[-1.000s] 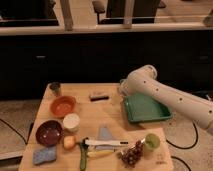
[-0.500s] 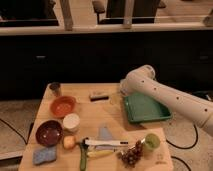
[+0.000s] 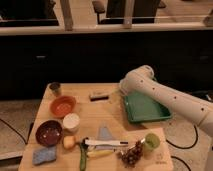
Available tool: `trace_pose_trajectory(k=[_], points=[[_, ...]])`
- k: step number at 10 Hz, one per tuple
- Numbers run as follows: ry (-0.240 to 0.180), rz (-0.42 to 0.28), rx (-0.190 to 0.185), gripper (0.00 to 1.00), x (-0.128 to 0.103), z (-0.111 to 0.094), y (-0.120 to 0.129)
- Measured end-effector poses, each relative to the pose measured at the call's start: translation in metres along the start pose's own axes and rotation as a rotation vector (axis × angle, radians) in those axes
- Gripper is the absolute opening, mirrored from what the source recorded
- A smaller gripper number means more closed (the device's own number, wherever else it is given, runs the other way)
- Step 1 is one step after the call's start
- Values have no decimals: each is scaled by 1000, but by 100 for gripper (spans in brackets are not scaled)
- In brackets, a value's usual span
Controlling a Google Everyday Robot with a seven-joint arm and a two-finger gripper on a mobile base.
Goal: Place eraser in table surface
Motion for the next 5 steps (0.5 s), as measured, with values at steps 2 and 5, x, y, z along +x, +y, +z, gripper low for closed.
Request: trace_pose_trajectory(k=[2, 5], points=[[-8, 10, -6, 80, -5, 5, -1], [-14, 29, -14, 80, -5, 8, -3]])
